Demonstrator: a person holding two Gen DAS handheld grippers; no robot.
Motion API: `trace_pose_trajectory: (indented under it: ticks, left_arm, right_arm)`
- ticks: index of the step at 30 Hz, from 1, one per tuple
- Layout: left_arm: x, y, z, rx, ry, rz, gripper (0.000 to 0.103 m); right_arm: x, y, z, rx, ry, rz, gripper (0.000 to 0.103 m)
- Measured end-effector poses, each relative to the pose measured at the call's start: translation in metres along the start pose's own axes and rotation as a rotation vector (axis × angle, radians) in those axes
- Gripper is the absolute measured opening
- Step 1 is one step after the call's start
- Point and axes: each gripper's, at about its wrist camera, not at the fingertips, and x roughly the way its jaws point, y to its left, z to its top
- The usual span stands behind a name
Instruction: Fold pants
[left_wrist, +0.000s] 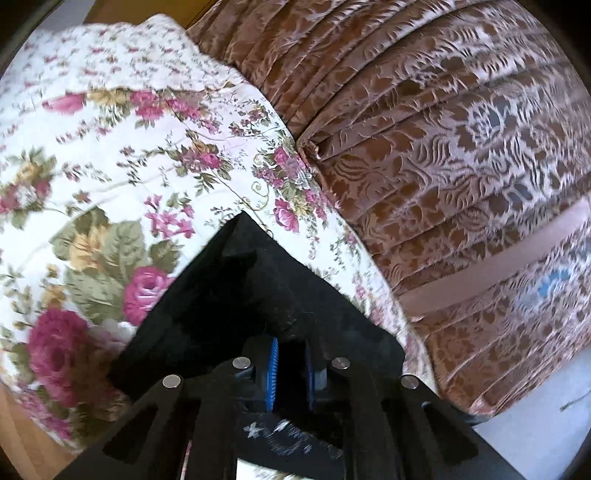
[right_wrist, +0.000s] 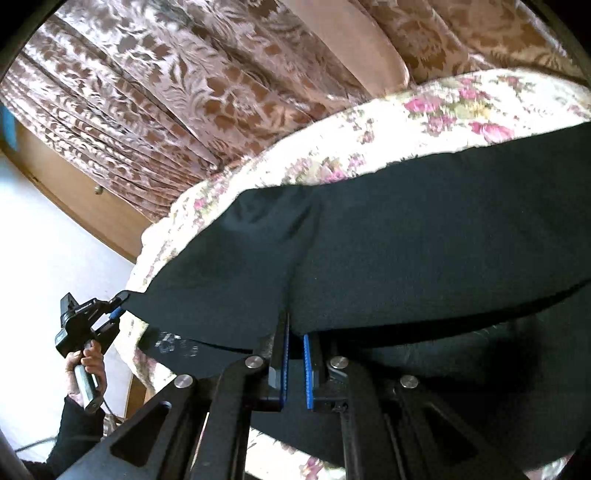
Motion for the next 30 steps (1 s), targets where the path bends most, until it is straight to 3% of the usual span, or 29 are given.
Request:
trace_pose_trajectory:
  ticks: [5,10,16,24,30]
  left_arm:
    - [0.003,0.022,-0.016,0.012,0.05,0.085,0.011]
    - [0.007,0.04,-0.03,-0.01,0.069,0.119,0.01]
    - [-0.012,0.041,-0.036,-0.018,0.04,0.098,0.01]
    - [0.011,0.045,-0.04,0.027,0.077,0.201,0.011]
    - [-0.001,0.032,-0.043,0.098,0.054,0.33,0.028]
  right_arm:
    - [-0.012,0.001,-0.02,0.007,0.02,0.022,0.006]
    - [-0.009,-0.005,-0.04,0.029,0.058,0.018,0.006]
    - [-0.021,0.005,-0.046,-0.005,0.051,0.008,0.006]
    - [-0.003,-0.009,-0.063,0.011,0.114,-0.03,0.006]
    - [0.005,-0.011,-0.062,0.01,0.104,-0.062,0.006]
